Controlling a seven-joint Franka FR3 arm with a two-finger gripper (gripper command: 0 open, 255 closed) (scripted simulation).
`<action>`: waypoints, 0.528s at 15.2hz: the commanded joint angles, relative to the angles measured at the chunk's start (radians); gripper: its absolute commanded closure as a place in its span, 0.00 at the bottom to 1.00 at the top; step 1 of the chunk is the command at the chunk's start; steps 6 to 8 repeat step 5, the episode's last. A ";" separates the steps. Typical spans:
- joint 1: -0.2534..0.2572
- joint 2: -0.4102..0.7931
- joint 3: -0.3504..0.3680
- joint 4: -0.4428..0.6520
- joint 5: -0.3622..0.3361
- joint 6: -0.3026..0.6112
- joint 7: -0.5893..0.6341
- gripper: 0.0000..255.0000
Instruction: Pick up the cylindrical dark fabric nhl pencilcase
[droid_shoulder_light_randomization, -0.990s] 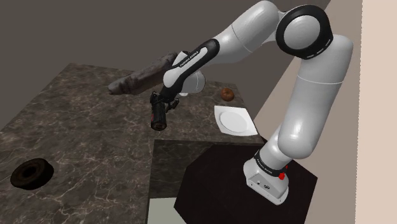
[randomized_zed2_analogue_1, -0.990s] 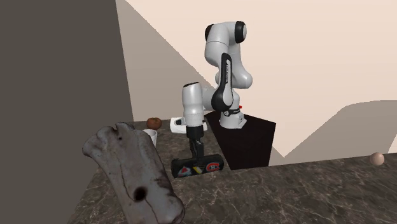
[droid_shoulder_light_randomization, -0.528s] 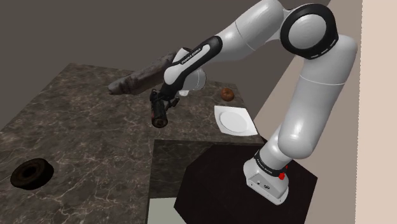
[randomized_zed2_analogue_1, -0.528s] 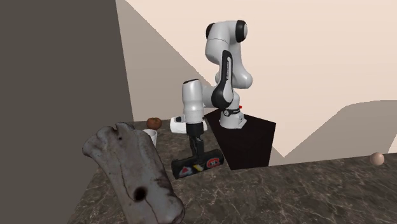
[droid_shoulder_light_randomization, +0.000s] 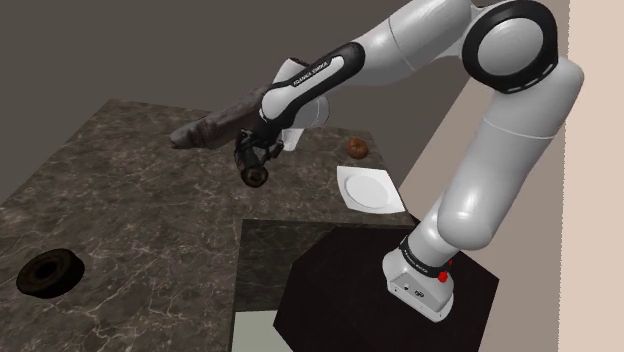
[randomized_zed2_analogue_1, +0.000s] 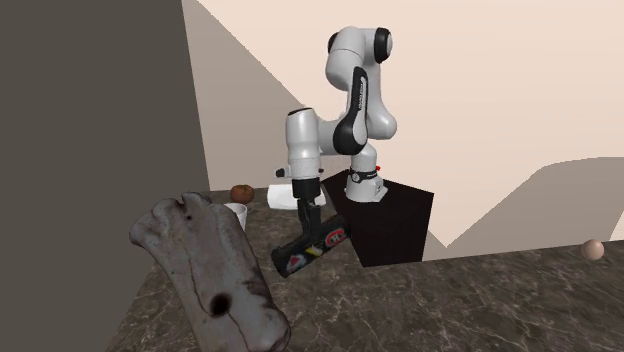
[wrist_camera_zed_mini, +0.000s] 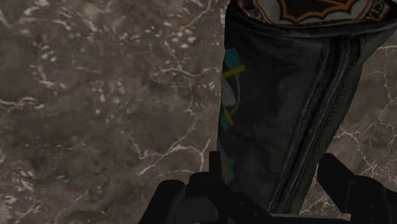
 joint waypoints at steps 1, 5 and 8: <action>0.001 -0.022 -0.004 0.002 -0.010 -0.023 0.012 1.00; 0.002 -0.045 -0.007 0.006 -0.021 -0.049 0.025 1.00; 0.002 -0.045 -0.007 0.006 -0.021 -0.049 0.025 1.00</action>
